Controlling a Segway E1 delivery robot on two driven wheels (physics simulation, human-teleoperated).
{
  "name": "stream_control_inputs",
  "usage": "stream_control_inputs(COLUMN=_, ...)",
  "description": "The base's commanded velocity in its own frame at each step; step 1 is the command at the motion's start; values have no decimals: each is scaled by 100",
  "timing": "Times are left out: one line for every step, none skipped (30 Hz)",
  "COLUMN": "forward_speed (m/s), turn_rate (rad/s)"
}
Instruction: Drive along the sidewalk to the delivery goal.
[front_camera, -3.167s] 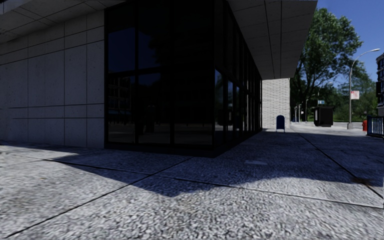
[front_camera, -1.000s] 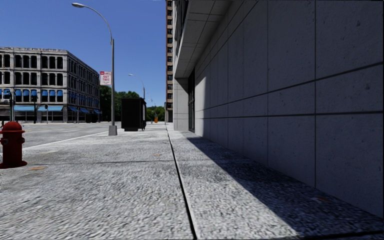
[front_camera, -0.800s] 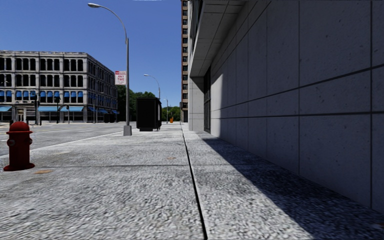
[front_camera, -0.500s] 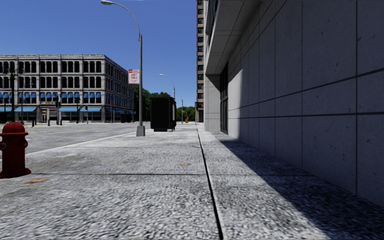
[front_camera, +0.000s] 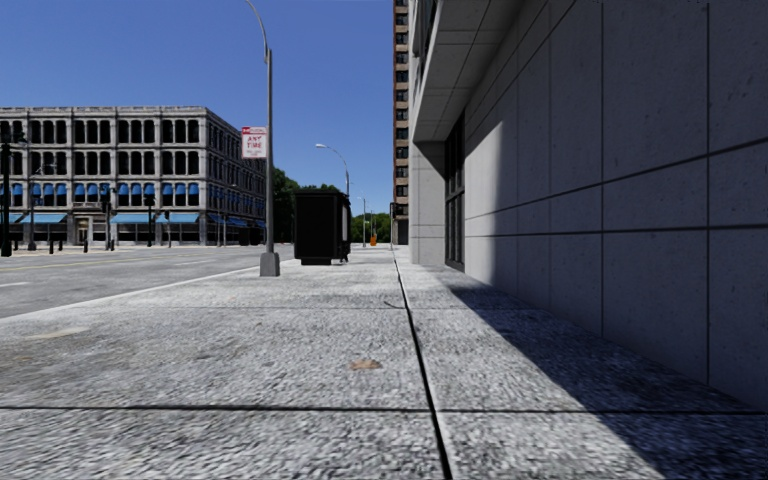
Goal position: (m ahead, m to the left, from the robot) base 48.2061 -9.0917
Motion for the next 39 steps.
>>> stream_control_inputs(forward_speed=197, turn_rate=0)
stream_control_inputs(forward_speed=197, turn_rate=0)
stream_control_inputs(forward_speed=197, turn_rate=0)
stream_control_inputs(forward_speed=197, turn_rate=0)
stream_control_inputs(forward_speed=197, turn_rate=0)
stream_control_inputs(forward_speed=197, turn_rate=0)
stream_control_inputs(forward_speed=197, turn_rate=0)
stream_control_inputs(forward_speed=197, turn_rate=0)
stream_control_inputs(forward_speed=197, turn_rate=0)
stream_control_inputs(forward_speed=197, turn_rate=0)
stream_control_inputs(forward_speed=198, turn_rate=0)
stream_control_inputs(forward_speed=198, turn_rate=0)
stream_control_inputs(forward_speed=198, turn_rate=0)
stream_control_inputs(forward_speed=198, turn_rate=0)
stream_control_inputs(forward_speed=198, turn_rate=0)
stream_control_inputs(forward_speed=198, turn_rate=0)
stream_control_inputs(forward_speed=198, turn_rate=0)
stream_control_inputs(forward_speed=198, turn_rate=0)
stream_control_inputs(forward_speed=198, turn_rate=0)
stream_control_inputs(forward_speed=200, turn_rate=0)
stream_control_inputs(forward_speed=200, turn_rate=0)
stream_control_inputs(forward_speed=200, turn_rate=0)
stream_control_inputs(forward_speed=200, turn_rate=0)
stream_control_inputs(forward_speed=200, turn_rate=0)
stream_control_inputs(forward_speed=200, turn_rate=0)
stream_control_inputs(forward_speed=200, turn_rate=0)
stream_control_inputs(forward_speed=200, turn_rate=0)
stream_control_inputs(forward_speed=200, turn_rate=0)
stream_control_inputs(forward_speed=200, turn_rate=0)
stream_control_inputs(forward_speed=200, turn_rate=0)
stream_control_inputs(forward_speed=200, turn_rate=0)
stream_control_inputs(forward_speed=200, turn_rate=0)
stream_control_inputs(forward_speed=200, turn_rate=0)
stream_control_inputs(forward_speed=200, turn_rate=0)
stream_control_inputs(forward_speed=200, turn_rate=0)
stream_control_inputs(forward_speed=200, turn_rate=0)
stream_control_inputs(forward_speed=200, turn_rate=0)
stream_control_inputs(forward_speed=200, turn_rate=0)
stream_control_inputs(forward_speed=200, turn_rate=0)
